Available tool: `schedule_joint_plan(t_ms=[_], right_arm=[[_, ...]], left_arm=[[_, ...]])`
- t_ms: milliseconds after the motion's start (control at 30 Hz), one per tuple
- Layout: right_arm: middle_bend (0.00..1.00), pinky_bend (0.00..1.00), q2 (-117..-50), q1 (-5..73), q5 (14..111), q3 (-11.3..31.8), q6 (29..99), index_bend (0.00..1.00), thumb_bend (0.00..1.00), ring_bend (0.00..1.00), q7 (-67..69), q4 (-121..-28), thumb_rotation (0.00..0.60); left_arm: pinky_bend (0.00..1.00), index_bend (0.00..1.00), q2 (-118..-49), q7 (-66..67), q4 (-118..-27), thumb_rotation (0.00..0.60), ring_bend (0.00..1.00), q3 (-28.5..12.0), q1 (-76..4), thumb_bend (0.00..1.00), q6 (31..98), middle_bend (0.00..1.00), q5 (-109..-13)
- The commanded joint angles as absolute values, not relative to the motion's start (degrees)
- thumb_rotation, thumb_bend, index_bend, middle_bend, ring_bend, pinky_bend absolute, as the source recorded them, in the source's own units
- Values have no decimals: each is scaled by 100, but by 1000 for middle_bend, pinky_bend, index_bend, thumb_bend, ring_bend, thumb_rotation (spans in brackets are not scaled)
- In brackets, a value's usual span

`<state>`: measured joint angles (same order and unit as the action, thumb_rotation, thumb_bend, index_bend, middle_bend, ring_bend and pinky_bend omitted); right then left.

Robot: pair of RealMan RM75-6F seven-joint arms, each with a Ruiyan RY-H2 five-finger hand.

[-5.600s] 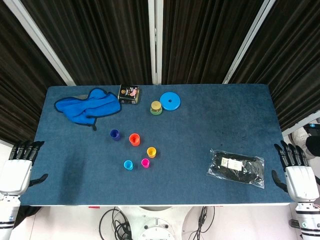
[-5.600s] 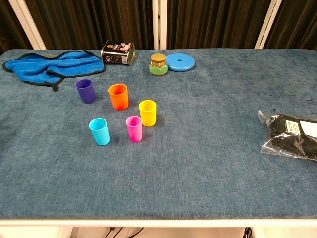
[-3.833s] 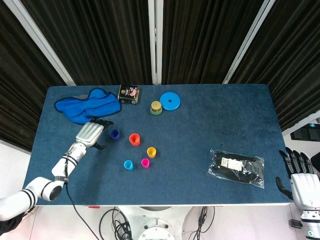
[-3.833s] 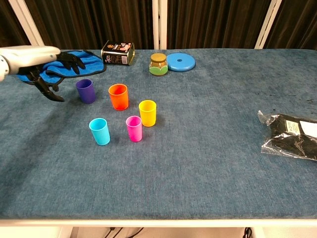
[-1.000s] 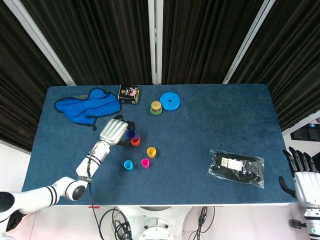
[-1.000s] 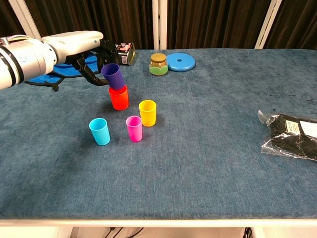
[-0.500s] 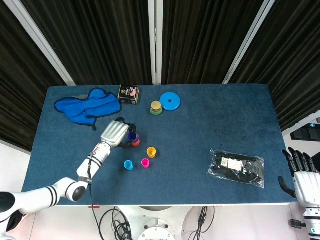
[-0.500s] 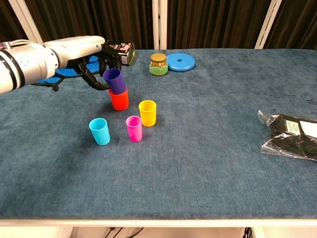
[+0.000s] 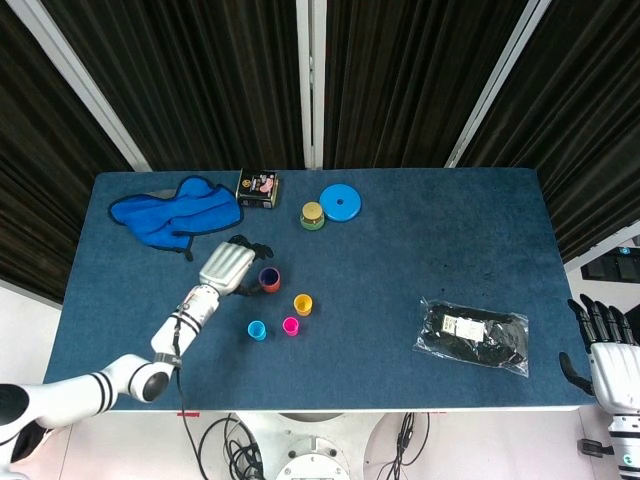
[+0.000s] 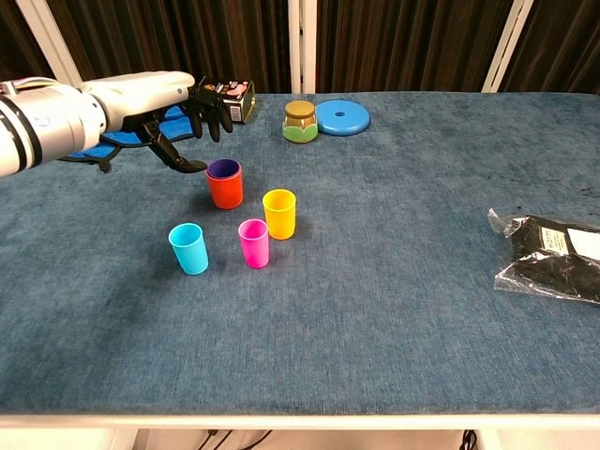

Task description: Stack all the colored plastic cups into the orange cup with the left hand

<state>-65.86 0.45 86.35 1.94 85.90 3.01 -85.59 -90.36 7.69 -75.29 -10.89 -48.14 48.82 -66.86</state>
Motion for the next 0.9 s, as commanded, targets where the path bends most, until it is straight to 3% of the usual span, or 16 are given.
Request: schedule_joint_plan(t_ms=[33, 233, 433, 900], right_arm=[[0, 0, -6585, 44, 8637, 196, 8596, 0, 327, 0, 297, -8567, 600], [0, 0, -6574, 42, 8634, 210, 8618, 0, 327, 0, 278, -8599, 600], [0, 0, -6551, 10, 8746, 174, 8719, 0, 327, 0, 260, -8657, 600], [0, 0, -6565, -70, 8781, 147, 8824, 0, 327, 0, 501, -8473, 600]], left_arm=[[192, 289, -8960, 754, -7702, 600, 310, -1086, -4775, 265, 4989, 309, -6773], [190, 289, -8719, 766, -8358, 600, 309, -1011, -4776, 263, 5314, 309, -7400], [185, 293, -8668, 1053, -8687, 600, 309, -846, -4961, 264, 5174, 310, -7790], [184, 282, -9358, 828, -7719, 600, 309, -701, -5331, 229, 4743, 311, -8040]])
